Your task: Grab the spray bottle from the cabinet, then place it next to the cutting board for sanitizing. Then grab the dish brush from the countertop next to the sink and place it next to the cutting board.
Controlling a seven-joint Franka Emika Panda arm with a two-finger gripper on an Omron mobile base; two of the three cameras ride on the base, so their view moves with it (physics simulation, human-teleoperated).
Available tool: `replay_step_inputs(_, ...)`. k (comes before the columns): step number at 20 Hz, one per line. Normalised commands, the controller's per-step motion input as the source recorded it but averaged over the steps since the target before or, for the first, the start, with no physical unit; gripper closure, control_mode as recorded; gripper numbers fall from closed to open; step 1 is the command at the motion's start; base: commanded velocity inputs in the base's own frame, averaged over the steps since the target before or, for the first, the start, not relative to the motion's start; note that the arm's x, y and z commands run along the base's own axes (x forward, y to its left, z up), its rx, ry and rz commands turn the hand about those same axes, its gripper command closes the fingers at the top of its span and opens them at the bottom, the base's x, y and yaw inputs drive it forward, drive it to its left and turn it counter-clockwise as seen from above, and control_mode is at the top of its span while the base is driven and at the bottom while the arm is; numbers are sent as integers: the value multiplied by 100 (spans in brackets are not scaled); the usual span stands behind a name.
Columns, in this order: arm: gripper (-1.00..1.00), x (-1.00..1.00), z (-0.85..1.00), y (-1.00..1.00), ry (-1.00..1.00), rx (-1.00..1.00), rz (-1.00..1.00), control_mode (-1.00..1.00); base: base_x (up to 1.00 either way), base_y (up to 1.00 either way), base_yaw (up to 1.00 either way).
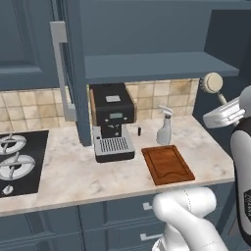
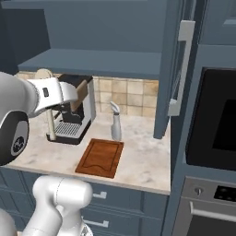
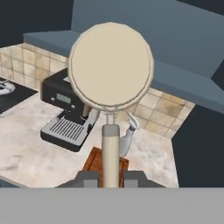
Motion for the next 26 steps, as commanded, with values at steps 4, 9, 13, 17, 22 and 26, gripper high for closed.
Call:
replay_step_inputs(4, 100, 0, 0, 0, 0, 0, 0, 100, 35, 1, -13)
replay_step_inputs(9, 100, 0, 0, 0, 0, 0, 0, 100, 10, 1, -24)
replay_step_inputs(13, 100, 0, 0, 0, 0, 0, 0, 100, -2, 0, -35)
replay_step_inputs(17, 100, 0, 0, 0, 0, 0, 0, 100, -3, 0, -37)
replay_step_inputs(22, 100, 12, -6, -4, 5, 0, 0, -100, 3, 0, -13)
replay_step_inputs(26, 100, 0, -47, -35, 19, 0, 1, -100, 0, 0, 0)
